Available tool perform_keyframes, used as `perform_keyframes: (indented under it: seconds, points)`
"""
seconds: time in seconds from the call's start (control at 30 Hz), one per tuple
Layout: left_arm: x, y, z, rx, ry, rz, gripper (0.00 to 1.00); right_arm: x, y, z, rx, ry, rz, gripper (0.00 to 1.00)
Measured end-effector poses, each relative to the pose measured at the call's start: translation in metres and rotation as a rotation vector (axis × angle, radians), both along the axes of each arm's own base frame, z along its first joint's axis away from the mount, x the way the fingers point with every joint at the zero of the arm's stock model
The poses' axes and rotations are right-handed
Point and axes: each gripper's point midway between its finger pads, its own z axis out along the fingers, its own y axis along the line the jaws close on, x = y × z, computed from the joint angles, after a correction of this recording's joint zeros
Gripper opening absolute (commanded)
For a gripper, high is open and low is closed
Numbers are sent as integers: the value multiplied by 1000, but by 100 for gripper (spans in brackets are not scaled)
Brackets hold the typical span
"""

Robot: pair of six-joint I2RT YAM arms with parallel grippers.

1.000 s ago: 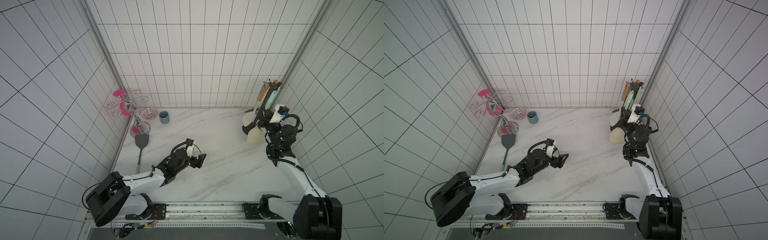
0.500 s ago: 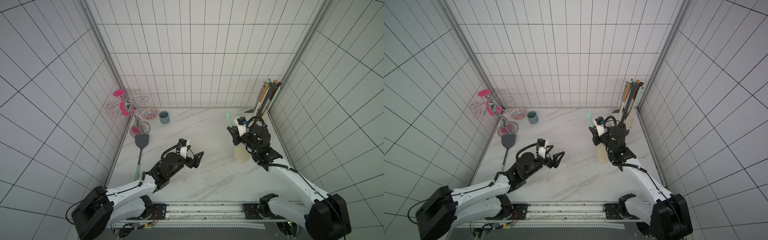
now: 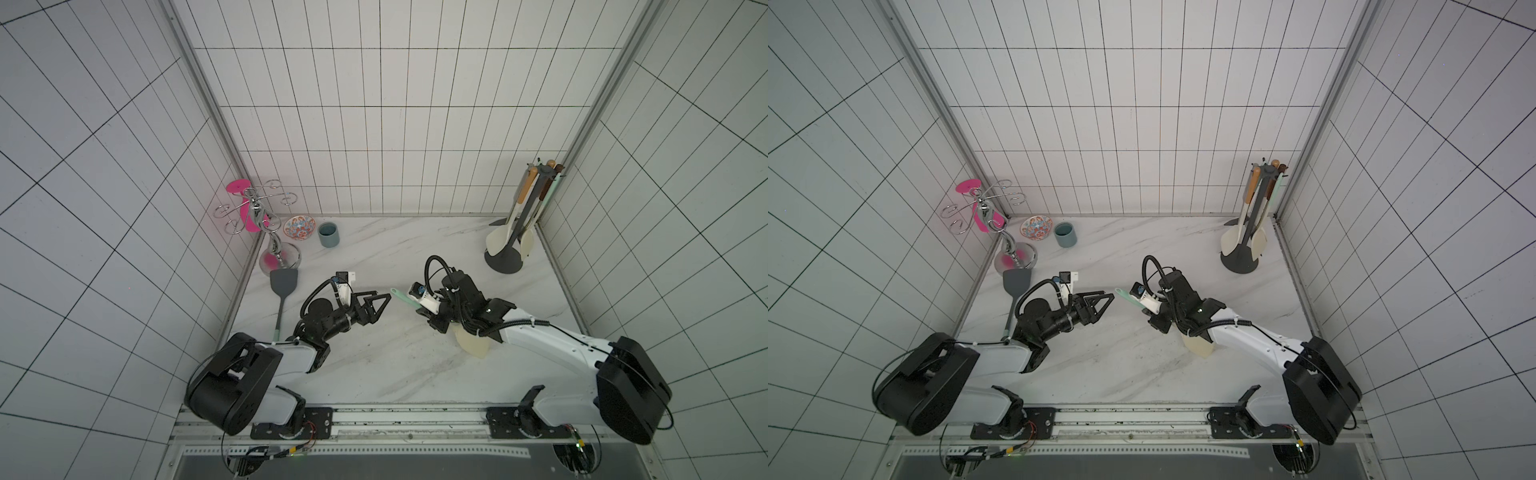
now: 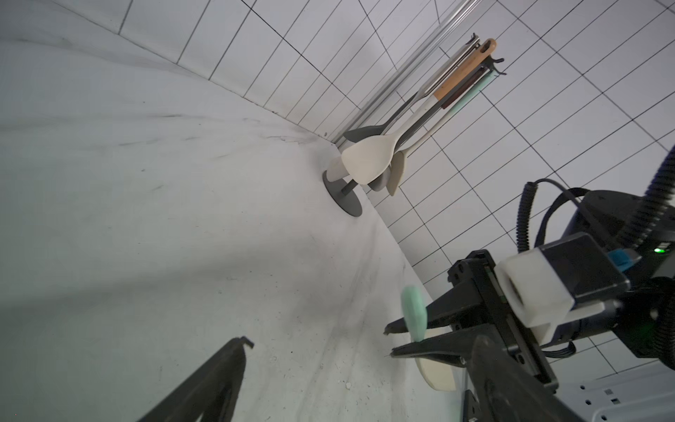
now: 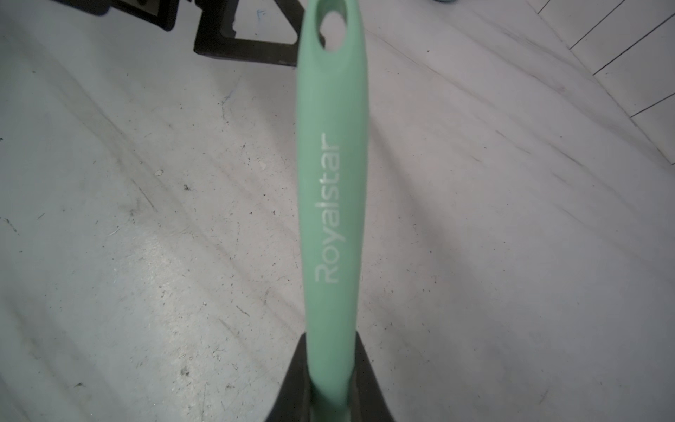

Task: Take the spatula off the kitchen utensil rack
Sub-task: Place the spatula at the center of the board.

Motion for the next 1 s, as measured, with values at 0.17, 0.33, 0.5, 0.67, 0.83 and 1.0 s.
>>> perform_keyframes:
  seconds: [0.17,0.33,0.5,0.67,0.83,1.0]
  points:
    - [-6,-10,4,-82,23,-90,76,-4,4,-2,-41,-9,33,0]
    - [-5,-22,2,-134,50,-168,52,-5,6,-2,-59,-25,44,0]
    - [-1,-31,-11,-151,125,-216,12,-11,10,-5,-79,-33,62,0]
    - [-2,-35,-10,-158,137,-233,0,-9,7,-9,-104,-40,48,0]
    - [0,-35,-11,-161,143,-228,0,-8,8,-8,-94,-34,17,35]
    - [0,-34,-11,-159,143,-223,0,0,7,20,16,-35,-106,75]
